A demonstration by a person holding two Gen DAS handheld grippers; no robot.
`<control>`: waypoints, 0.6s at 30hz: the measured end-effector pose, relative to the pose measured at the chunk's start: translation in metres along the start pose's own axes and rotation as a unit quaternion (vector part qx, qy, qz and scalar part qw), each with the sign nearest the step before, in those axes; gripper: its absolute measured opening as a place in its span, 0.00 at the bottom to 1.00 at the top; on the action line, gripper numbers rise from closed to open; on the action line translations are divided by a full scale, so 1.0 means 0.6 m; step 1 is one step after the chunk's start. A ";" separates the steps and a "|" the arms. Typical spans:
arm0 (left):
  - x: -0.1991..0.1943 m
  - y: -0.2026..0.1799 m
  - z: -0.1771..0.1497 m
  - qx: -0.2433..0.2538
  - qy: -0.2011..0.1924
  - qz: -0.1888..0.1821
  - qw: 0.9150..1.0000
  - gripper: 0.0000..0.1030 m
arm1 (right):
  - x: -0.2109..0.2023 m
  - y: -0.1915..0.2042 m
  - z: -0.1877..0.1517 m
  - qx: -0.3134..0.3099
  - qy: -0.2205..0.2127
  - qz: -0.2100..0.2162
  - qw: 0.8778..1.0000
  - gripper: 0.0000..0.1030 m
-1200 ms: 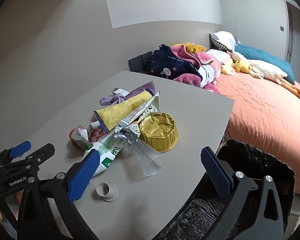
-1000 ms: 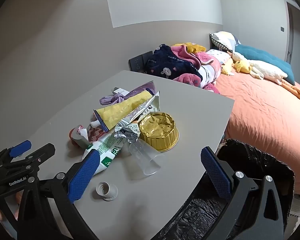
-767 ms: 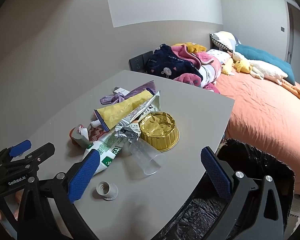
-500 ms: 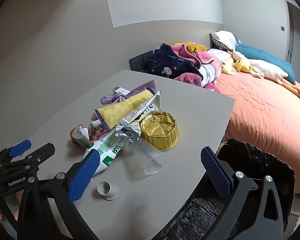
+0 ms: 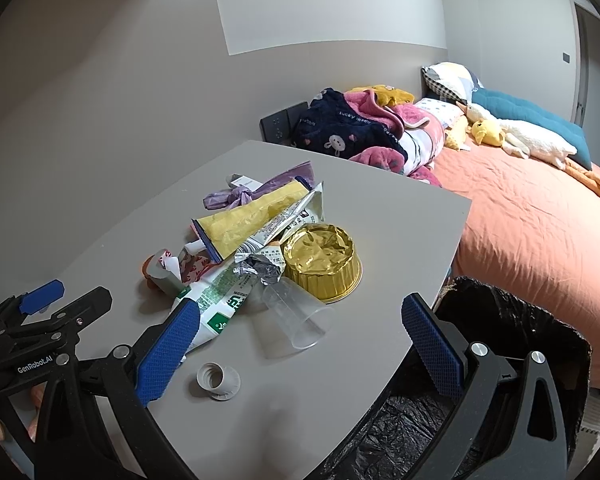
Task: Collect trash
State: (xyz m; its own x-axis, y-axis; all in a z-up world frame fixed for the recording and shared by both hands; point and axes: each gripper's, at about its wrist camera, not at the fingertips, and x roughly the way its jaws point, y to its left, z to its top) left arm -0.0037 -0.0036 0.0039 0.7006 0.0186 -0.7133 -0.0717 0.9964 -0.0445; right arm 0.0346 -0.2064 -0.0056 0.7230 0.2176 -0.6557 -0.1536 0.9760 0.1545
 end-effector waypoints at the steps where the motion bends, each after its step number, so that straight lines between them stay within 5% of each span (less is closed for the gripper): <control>1: 0.000 0.000 0.000 0.000 0.000 0.000 1.000 0.94 | 0.000 0.000 0.000 0.000 0.000 0.000 1.000 0.97; 18: -0.002 0.002 0.003 0.001 0.001 -0.002 1.000 0.94 | 0.000 0.003 -0.001 0.001 0.002 0.000 1.000 0.97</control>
State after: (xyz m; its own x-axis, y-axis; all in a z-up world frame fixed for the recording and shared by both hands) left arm -0.0033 -0.0021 0.0062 0.7000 0.0148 -0.7140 -0.0675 0.9967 -0.0455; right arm 0.0342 -0.2048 -0.0059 0.7207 0.2186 -0.6579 -0.1533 0.9758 0.1562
